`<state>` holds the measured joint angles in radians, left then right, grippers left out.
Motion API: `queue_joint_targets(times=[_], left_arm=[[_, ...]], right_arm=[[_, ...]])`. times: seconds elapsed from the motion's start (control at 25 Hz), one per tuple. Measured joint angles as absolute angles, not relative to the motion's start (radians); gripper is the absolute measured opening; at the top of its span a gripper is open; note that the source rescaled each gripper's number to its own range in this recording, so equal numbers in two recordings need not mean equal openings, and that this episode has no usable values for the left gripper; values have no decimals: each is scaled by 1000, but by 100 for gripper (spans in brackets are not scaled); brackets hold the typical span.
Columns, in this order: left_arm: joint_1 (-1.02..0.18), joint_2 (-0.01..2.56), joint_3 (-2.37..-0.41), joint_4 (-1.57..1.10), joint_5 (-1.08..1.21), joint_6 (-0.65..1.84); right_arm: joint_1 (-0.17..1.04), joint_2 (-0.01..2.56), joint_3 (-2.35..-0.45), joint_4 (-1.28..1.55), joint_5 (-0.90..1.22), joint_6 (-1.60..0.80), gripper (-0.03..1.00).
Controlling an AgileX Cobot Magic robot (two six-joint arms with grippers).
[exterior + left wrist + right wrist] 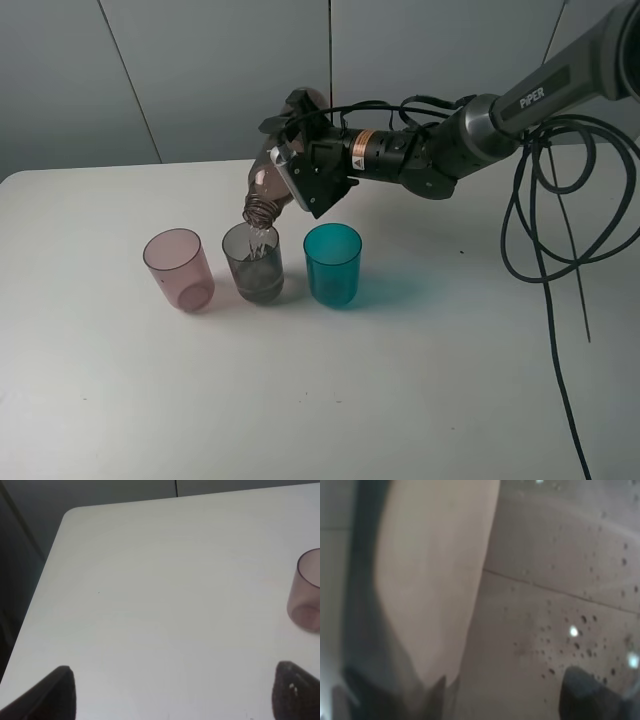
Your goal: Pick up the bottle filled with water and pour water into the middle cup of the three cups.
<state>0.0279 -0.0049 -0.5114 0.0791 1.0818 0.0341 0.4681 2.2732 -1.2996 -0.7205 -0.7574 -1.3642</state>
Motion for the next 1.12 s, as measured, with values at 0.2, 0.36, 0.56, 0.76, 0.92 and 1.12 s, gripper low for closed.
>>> queue_joint_targets(times=[0.2,0.36,0.56,0.76,0.92,1.12], left_arm=[[28,-5,-511,79,1082,34],[28,-5,-511,79,1082,34],[28,-5,-511,79,1082,34],[28,-5,-511,79,1082,34],[28,-5,-511,79,1082,34],[28,-5,-511,79,1082,34]], right_arm=[[468,2273,-1300,-719,-763,-1375,0],[468,2273,-1300,-717,-769,-1395,0],[468,2269,-1300,-719,-769,-1410,0],[468,2267,-1300,-719,-771,-1439,0],[468,2259,-1300,-720,-773,-1450,0],[468,2237,-1300,-730,-773,-1467,0]])
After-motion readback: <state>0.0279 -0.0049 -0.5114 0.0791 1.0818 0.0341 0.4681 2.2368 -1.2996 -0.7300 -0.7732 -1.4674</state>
